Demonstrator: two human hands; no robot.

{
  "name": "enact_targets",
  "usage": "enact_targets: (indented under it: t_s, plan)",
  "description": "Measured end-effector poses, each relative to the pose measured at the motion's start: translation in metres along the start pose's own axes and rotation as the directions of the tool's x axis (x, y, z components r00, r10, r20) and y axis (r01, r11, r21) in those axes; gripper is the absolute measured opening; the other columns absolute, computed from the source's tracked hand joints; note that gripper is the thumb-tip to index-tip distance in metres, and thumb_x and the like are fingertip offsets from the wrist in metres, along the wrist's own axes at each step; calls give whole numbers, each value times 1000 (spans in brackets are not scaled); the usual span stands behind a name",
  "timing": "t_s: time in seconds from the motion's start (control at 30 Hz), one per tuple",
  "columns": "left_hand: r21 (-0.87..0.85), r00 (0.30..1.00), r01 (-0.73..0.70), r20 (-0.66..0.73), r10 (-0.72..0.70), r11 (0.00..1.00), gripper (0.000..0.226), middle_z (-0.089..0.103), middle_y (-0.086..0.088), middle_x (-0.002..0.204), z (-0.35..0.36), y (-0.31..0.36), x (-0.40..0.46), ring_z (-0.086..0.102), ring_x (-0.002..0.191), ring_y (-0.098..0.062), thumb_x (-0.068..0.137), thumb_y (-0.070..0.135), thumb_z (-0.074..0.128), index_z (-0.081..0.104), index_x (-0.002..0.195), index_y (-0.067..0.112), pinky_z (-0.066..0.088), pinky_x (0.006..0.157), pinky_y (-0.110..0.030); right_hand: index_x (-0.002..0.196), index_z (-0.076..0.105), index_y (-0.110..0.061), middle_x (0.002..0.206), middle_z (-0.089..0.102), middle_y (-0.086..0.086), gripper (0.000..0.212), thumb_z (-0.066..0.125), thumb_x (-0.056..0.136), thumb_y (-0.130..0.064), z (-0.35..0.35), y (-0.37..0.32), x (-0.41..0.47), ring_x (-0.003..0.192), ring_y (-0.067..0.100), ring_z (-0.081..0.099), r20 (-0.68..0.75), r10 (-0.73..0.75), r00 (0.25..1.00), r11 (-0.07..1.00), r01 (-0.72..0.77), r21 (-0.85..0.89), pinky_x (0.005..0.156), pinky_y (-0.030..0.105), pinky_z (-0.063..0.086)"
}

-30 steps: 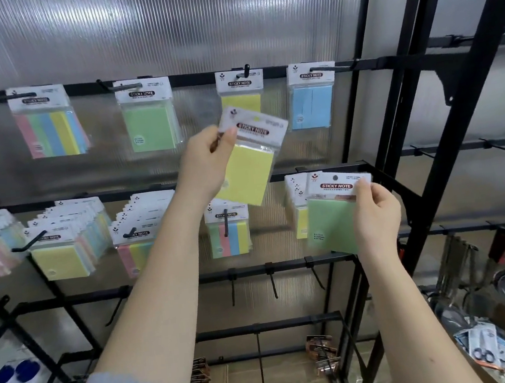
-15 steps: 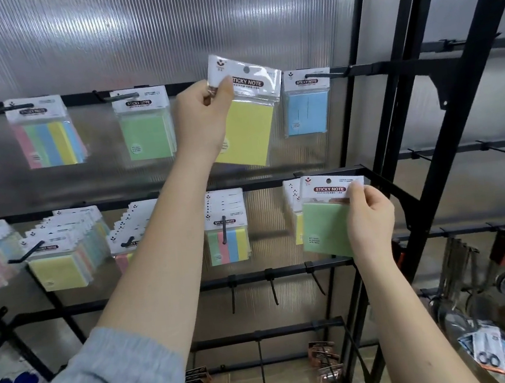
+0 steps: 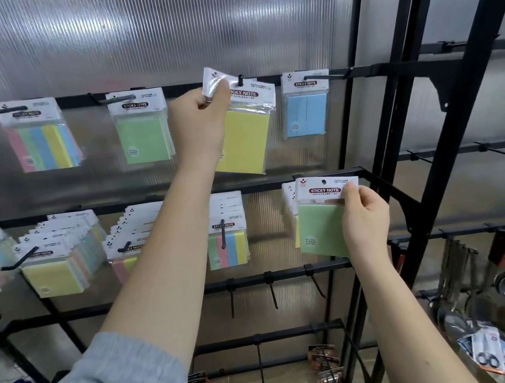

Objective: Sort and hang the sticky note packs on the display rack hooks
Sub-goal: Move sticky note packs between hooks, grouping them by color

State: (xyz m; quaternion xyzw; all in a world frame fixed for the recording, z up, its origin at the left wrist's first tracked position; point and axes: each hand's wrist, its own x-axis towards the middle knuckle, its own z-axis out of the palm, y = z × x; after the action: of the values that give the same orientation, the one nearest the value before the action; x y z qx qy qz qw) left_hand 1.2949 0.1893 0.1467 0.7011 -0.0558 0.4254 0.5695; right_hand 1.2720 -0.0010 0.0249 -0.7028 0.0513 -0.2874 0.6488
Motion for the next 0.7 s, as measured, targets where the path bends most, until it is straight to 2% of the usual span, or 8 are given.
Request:
enact_targets:
  t_s: [0.1, 0.17, 0.3, 0.43, 0.5, 0.57, 0.63, 0.7]
  plan:
    - [43, 1000, -4, -6, 5, 999, 54, 25, 11, 35, 3, -4, 4, 21, 41, -6, 91, 27, 59, 27, 49, 18, 16, 45, -22, 76, 57, -1, 66, 54, -4, 37, 42, 100, -26, 2, 0, 1, 59, 7, 42, 5, 11, 1000, 1000, -11, 8, 54, 24, 31]
    - [73, 1000, -4, -7, 4, 997, 53, 26, 9, 40, 6, -11, 8, 22, 44, -7, 92, 30, 58, 27, 50, 19, 17, 47, -25, 77, 56, 2, 64, 52, -4, 38, 42, 100, -25, 4, 1, 2, 59, 8, 41, 0, 14, 1000, 1000, -14, 11, 55, 25, 31]
    - [184, 1000, 10, -4, -9, 983, 52, 26, 6, 51, 14, -27, 18, 22, 48, -9, 94, 40, 53, 26, 55, 20, 17, 50, -27, 78, 56, 6, 64, 53, -3, 40, 42, 99, -25, 6, 5, 9, 57, 6, 42, -11, -1, 1000, 1000, 1, -1, 48, 14, 31]
    - [125, 998, 69, -17, -67, 990, 42, 33, 7, 55, 26, -43, 33, 26, 49, -6, 92, 37, 57, 39, 61, 15, 19, 43, -18, 80, 58, 7, 67, 57, -2, 40, 43, 99, -25, 9, 7, 15, 59, 7, 45, -7, -8, 1000, 1000, 8, 16, 48, 13, 32]
    - [118, 993, 115, -43, -110, 986, 37, 33, 6, 57, 33, -49, 45, 26, 51, -8, 91, 34, 60, 43, 66, 13, 19, 44, -19, 80, 58, 7, 67, 56, -2, 40, 43, 100, -23, 10, 6, 19, 59, 7, 45, -6, -15, 1000, 1000, 15, 20, 47, 11, 32]
    - [193, 988, 149, -70, -138, 970, 37, 33, 3, 59, 39, -53, 57, 25, 53, -10, 89, 33, 62, 40, 66, 14, 19, 46, -23, 80, 58, 8, 68, 56, -1, 40, 43, 100, -23, 12, 4, 23, 60, 7, 44, -4, -20, 1000, 1000, 21, 20, 47, 11, 31]
    - [249, 981, 185, -95, -167, 950, 37, 35, 0, 63, 43, -57, 67, 27, 57, -13, 88, 36, 63, 40, 69, 14, 19, 50, -27, 80, 58, 7, 68, 57, 0, 40, 43, 99, -24, 14, 2, 27, 60, 8, 45, 1, -20, 1000, 1000, 20, 22, 51, 14, 34]
    - [246, 970, 236, -125, -210, 940, 43, 34, 4, 61, 47, -61, 75, 28, 54, -12, 86, 36, 66, 34, 63, 17, 19, 46, -23, 81, 60, 5, 71, 62, 6, 40, 43, 99, -26, 16, 1, 30, 64, 10, 48, 7, -11, 1000, 999, 11, 30, 59, 23, 37]
